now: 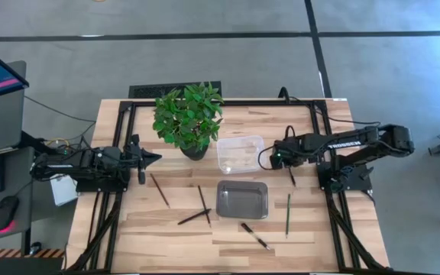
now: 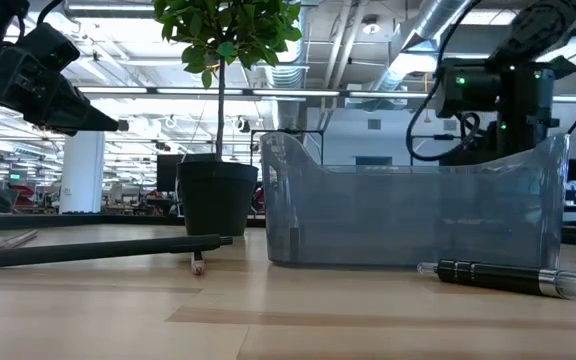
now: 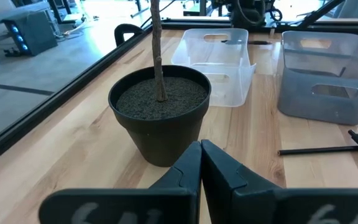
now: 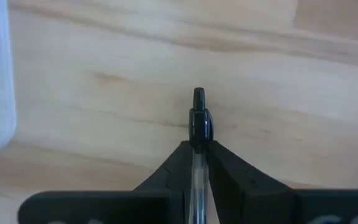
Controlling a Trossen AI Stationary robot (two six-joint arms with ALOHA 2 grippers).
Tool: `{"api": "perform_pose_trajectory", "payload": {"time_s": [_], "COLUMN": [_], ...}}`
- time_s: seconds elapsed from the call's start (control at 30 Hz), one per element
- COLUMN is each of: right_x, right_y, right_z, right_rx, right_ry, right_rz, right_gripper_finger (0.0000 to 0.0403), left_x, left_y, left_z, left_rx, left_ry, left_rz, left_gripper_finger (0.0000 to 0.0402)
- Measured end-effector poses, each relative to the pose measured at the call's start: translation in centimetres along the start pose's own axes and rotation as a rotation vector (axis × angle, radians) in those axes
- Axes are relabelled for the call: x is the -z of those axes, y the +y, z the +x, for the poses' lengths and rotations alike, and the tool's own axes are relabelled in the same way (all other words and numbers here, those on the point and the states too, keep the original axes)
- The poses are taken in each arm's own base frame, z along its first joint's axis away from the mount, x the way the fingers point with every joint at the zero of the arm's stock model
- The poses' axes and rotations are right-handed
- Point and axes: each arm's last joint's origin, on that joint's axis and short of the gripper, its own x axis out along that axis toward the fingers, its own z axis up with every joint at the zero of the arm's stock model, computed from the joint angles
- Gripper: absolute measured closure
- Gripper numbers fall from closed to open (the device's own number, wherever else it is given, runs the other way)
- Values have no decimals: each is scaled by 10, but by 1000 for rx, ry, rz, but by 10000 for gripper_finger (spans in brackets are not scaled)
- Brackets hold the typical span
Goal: Sort pens & pencils
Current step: Put the top right black pen into the transparent bin
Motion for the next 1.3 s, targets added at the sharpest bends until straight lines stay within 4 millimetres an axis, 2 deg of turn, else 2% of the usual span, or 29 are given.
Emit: {"api": "perform_pose_trajectory", "payload": {"time_s": [0.37,0.53,0.83,0.97,1.13,1.3], "right_x": [-10,-19,-40,-50,-59,-63], "right_y": [12,23,48,63,85,105], "right_z": [-30,-51,-103,-121,-128,-115], "right_rx": [27,0,-91,-206,-320,-414], "right_ry": [-49,-106,-333,-470,-646,-626], "right_rz": [-56,-101,-246,-367,-577,-837], "right_gripper_finger": [338,338,338,338,338,337], "left_x": [0,0,0,0,0,0], "left_y": [0,0,0,0,0,0], "left_z": [0,0,0,0,0,0], "left_rx": [0,0,0,-1,-1,-1], "left_ry": [0,0,0,0,0,0], "left_rz": [0,0,0,0,0,0], "left_gripper_finger": [401,401,402,401,401,401]}}
